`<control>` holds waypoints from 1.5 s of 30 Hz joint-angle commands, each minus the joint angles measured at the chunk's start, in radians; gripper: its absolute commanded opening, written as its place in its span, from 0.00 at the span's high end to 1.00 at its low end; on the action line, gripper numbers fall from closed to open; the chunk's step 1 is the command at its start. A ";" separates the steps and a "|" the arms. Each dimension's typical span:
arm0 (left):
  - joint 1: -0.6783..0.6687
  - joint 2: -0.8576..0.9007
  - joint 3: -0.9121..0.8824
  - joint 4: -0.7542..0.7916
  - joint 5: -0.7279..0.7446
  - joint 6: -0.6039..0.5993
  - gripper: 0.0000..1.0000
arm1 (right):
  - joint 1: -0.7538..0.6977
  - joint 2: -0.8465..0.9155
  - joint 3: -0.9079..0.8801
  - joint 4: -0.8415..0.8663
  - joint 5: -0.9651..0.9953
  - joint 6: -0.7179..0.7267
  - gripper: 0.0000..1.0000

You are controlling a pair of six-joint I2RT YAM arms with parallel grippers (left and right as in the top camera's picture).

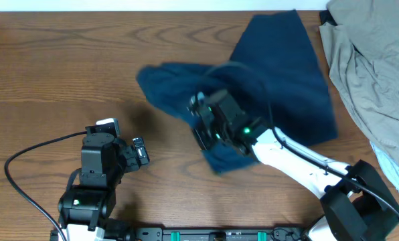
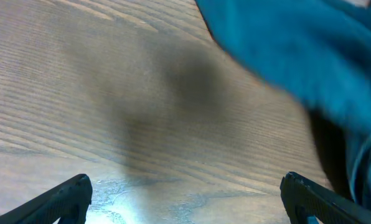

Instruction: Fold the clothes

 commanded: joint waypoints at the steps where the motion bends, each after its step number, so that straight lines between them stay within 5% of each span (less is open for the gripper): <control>1: 0.005 -0.001 0.022 0.004 -0.001 -0.002 0.02 | 0.010 0.001 0.048 0.053 -0.031 0.054 0.50; 2: 0.005 -0.001 0.022 0.004 -0.001 -0.006 0.02 | 0.010 0.001 0.056 0.048 -0.016 0.053 0.20; 3: 0.005 -0.001 0.022 0.004 0.000 -0.006 0.02 | 0.007 0.001 0.062 0.031 0.008 0.051 0.01; 10: 0.005 0.001 0.022 0.004 0.032 -0.163 0.02 | -0.098 -0.032 0.067 -0.285 0.312 0.051 0.01; 18: 0.002 0.105 0.006 0.004 0.288 -0.189 0.02 | -0.342 -0.107 0.067 -0.528 0.377 0.054 0.01; 29: 0.002 0.447 0.006 0.157 0.555 -0.242 0.02 | -0.608 -0.119 0.066 -0.665 0.381 0.054 0.01; 41: -0.167 0.742 0.006 0.398 0.577 -0.275 0.00 | -0.734 -0.119 0.066 -0.702 0.381 0.053 0.01; 45: -0.252 0.814 0.006 0.515 0.573 -0.310 0.14 | -0.733 -0.119 0.066 -0.718 0.381 0.053 0.01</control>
